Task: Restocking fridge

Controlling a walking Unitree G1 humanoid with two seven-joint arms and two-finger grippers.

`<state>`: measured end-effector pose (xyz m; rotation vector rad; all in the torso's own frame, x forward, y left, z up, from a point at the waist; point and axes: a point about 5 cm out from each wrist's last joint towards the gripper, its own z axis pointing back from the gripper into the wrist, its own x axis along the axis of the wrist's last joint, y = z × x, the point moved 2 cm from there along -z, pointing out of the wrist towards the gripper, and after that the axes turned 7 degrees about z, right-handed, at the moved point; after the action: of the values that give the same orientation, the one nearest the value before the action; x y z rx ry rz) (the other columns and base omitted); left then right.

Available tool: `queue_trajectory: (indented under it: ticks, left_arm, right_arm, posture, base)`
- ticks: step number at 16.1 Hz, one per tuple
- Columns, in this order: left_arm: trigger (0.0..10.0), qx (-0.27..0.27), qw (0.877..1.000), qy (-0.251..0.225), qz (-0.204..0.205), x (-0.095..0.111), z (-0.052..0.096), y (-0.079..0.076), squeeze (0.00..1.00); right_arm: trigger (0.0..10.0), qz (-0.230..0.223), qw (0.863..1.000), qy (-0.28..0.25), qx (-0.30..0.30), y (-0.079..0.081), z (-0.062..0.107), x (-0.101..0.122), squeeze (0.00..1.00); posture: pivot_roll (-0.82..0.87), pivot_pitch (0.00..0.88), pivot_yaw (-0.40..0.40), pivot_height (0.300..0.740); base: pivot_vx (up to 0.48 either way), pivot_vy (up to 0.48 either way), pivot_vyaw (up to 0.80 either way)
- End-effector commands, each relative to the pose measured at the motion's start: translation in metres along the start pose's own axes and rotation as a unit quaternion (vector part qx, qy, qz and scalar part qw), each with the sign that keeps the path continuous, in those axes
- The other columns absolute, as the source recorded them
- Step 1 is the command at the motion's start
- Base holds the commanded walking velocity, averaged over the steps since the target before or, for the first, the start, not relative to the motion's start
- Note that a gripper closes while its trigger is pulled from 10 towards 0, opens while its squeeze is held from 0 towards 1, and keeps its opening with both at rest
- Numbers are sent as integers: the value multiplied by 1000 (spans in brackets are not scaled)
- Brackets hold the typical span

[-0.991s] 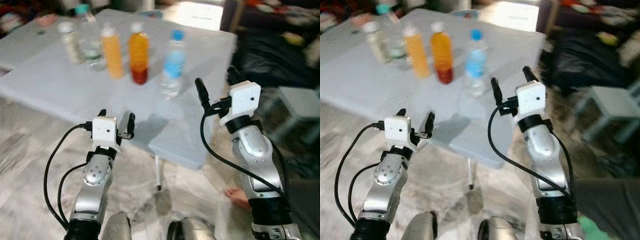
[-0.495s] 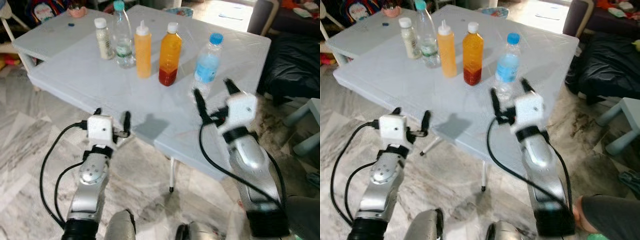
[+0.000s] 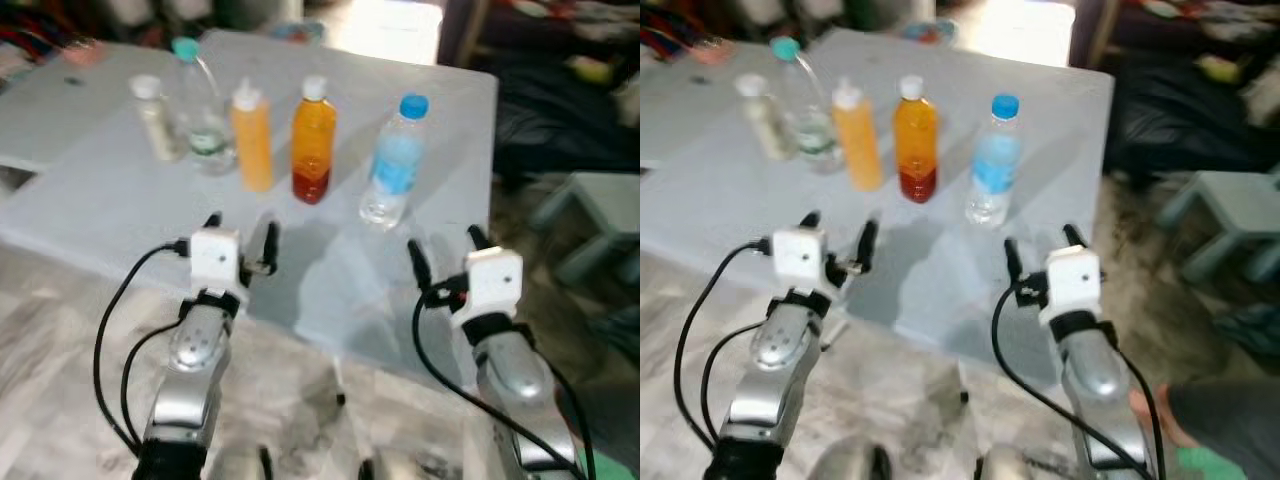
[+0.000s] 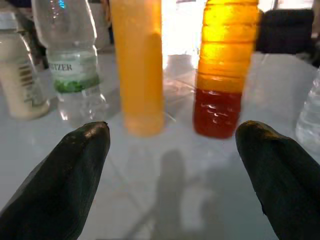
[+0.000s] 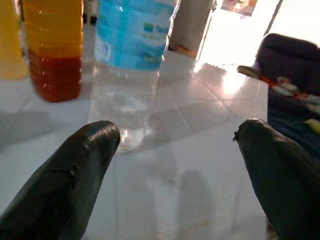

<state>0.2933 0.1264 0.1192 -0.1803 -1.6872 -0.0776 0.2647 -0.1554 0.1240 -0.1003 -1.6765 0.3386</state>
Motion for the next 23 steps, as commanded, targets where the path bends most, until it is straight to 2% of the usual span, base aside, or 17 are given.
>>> queue_trajectory:
  ticks: [1,3,7,13,18,21,23]
  left_arm:
    - [10000,14,1000,9,-3,-3,4,10,0]
    - [10000,15,1000,9,-1,-3,5,9,0]
    - [10000,14,1000,10,-1,-3,6,9,0]
    - [10000,10,1000,10,-3,-3,4,8,0]
    - [10000,14,1000,11,-5,-3,5,9,0]
    - [10000,14,1000,11,-5,-3,5,9,0]
    - [10000,13,1000,11,-5,-3,4,8,0]
  right_arm:
    - [10000,-8,1000,-7,9,8,-1,4,0]
    - [10000,-8,1000,-5,11,9,-2,3,0]
    - [10000,-4,1000,-15,17,10,-6,6,0]
    - [10000,12,998,-56,9,-13,-33,26,0]
    - [10000,47,993,-96,51,-20,-53,46,0]
    - [10000,46,991,-110,55,-22,-60,55,0]
    - [10000,42,986,-140,83,-19,-74,73,0]
  posture:
    - [-1,97,-19,740]
    - [2,96,-21,740]
    - [5,94,-23,740]
    - [5,94,-18,740]
    - [14,103,-19,740]
    - [17,105,-18,740]
    - [18,109,-17,740]
  base:
    - [0,0,-419]
    - [0,0,-800]
    - [0,0,0]
    - [0,0,0]
    - [0,0,0]
    - [0,0,0]
    - [0,0,0]
